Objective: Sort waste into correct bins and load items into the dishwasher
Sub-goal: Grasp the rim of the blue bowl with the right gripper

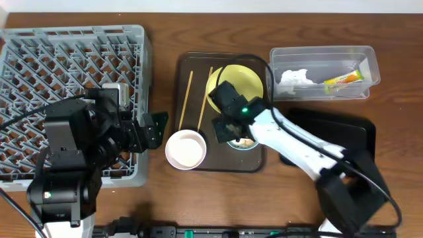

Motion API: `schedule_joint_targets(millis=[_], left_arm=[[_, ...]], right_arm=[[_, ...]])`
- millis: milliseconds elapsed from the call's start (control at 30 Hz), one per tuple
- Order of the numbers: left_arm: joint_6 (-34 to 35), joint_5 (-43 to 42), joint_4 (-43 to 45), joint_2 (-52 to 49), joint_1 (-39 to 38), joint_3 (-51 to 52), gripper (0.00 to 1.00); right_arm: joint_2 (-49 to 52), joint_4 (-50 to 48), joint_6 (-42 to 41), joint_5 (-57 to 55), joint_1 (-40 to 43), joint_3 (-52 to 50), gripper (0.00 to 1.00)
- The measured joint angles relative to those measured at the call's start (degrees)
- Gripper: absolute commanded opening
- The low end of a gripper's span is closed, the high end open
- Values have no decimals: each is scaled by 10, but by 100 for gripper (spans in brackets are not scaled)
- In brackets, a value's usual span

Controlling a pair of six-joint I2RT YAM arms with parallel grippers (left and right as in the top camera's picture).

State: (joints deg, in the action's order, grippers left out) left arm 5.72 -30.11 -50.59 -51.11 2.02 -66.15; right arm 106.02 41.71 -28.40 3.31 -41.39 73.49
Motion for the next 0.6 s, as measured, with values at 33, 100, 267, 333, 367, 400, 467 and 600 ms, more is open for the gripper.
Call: schedule_joint_targets(millis=[33, 100, 267, 333, 367, 400, 467, 600], left_arm=[[0, 0, 0, 0, 0, 0, 98], [0, 0, 0, 0, 0, 0, 98], [0, 0, 0, 0, 0, 0, 98], [0, 0, 0, 0, 0, 0, 98], [0, 0, 0, 0, 0, 0, 98], [0, 0, 0, 0, 0, 0, 98], [0, 0, 0, 0, 0, 0, 98], [0, 0, 0, 0, 0, 0, 98]], right_arm=[[10, 0, -3, -1, 0, 0, 11], [27, -1, -12, -2, 0, 0, 2], [28, -8, -21, -10, 0, 1, 16], [29, -10, -23, -10, 0, 0, 7], [29, -11, -24, -14, 0, 0, 1], [29, -12, -24, -15, 0, 0, 1], [28, -11, -26, -23, 0, 0, 1], [24, -19, -29, -38, 0, -9, 1]])
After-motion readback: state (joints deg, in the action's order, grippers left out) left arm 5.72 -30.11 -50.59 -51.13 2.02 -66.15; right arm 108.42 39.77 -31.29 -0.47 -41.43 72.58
